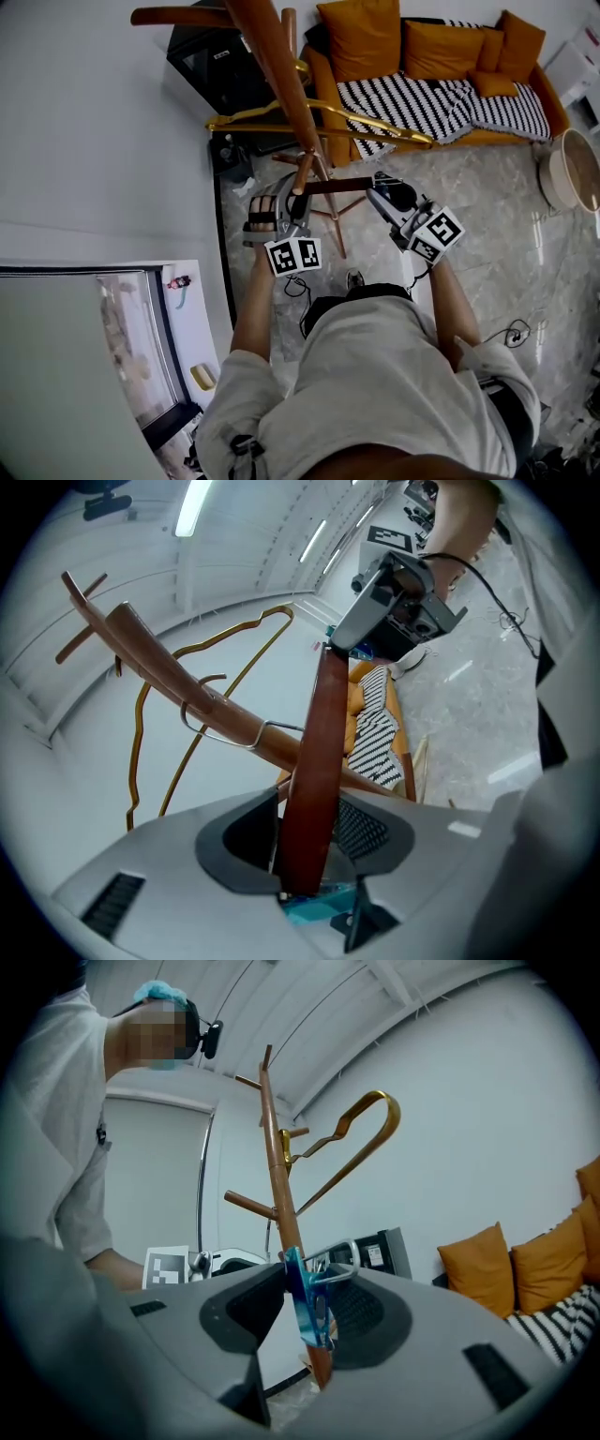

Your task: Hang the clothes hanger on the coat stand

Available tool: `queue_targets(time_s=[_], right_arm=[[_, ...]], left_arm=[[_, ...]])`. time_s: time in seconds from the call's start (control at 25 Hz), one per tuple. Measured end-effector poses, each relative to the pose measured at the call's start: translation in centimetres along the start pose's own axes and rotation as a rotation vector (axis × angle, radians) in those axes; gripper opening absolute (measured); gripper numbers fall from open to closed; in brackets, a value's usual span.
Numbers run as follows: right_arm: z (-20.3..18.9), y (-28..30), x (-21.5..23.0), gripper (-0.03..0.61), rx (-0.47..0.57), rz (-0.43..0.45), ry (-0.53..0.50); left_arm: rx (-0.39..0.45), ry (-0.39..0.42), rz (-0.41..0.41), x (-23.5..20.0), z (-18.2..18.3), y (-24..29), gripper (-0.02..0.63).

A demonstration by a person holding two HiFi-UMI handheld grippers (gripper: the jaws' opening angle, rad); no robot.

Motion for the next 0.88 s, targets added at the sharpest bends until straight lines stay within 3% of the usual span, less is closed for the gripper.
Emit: queue_targets(time_s=[0.2, 0.64, 0.88], right_arm=[[0.1, -0.1, 0.3, 0.153, -0.002, -0.061, -0.066], [-1.0, -0.9, -0.1, 0.155, -0.017, -0.080, -0.042], [-2.0, -1.3, -1.3, 0.158, -0.045, -0.104, -0.029]], left_arm=[[0.013, -0.028, 0.085, 0.1, 0.3, -0.2, 0.175], [0.073, -0.102, 0.194, -0.4, 0.4, -1.7, 0.262], [0.074, -0.135, 0.179, 0.0, 0.6, -2.9, 0.284]])
Point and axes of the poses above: the fingertips, and each gripper's own axes: y forward along the fingers, x to its right, z out of its top, the point moved 2 cm from there along -y, backward along the fingers
